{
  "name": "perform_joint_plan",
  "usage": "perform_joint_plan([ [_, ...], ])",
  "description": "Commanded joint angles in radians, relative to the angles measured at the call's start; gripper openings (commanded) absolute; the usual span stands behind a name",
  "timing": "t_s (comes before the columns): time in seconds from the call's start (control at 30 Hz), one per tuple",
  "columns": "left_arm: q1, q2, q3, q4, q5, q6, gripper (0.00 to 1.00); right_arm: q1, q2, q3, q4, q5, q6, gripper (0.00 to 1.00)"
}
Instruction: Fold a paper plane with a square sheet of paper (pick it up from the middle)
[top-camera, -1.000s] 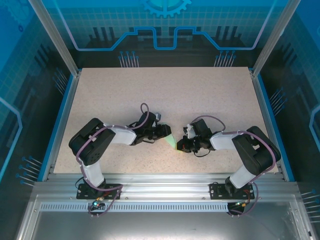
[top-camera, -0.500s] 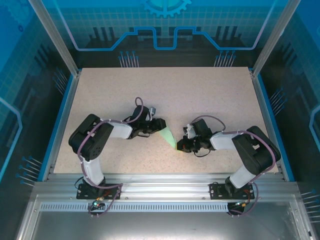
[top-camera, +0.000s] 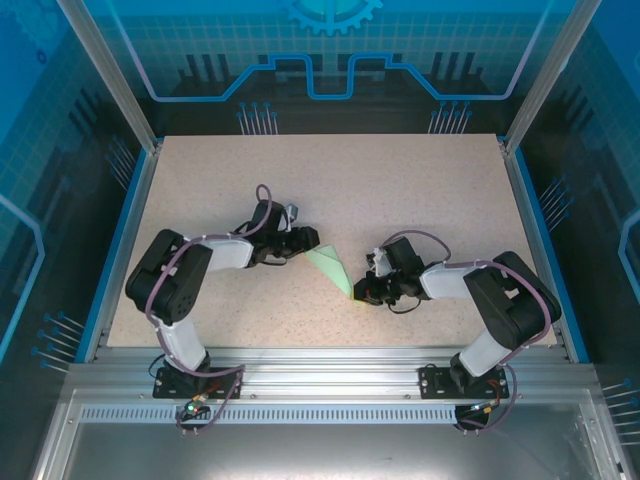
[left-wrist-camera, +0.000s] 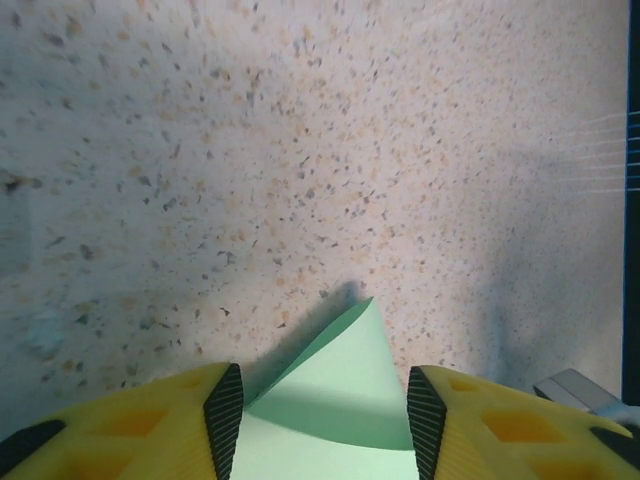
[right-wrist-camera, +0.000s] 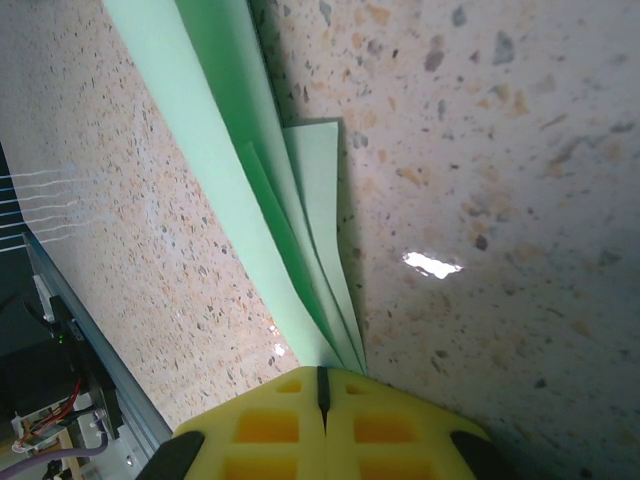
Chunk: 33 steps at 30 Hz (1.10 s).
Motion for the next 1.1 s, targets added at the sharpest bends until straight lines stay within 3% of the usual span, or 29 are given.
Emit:
perform_joint_plan([
  [0.0, 0.005, -0.076, 0.028, -0.065, -0.021, 0.028, 0.52, -0.015, 0.052, -0.024, -0.16, 0.091, -0.018, 0.04],
  [0.17, -0.012, -0.128, -0.039, 0.023, 0.017, -0.053, 0.52, -0.015, 0.055, -0.016, -0.157, 0.092, -0.018, 0.05],
  [0.5, -0.207, -0.098, -0.091, 0.116, 0.015, -0.091, 0.51, -0.015, 0.064, -0.014, -0.144, 0.09, -0.014, 0.05],
  [0.67, -0.21, -0.007, -0.107, 0.166, 0.009, -0.101, 0.51, -0.015, 0.062, -0.015, -0.15, 0.091, -0.016, 0.05],
  [0.83, -0.205, 0.064, -0.101, 0.182, -0.066, -0.104, 0.49, -0.015, 0.055, -0.023, -0.156, 0.091, -0.018, 0.05],
  [1.07, -0.157, 0.059, -0.118, 0.181, -0.083, -0.099, 0.49, -0.016, 0.041, -0.045, -0.171, 0.102, -0.026, 0.05],
])
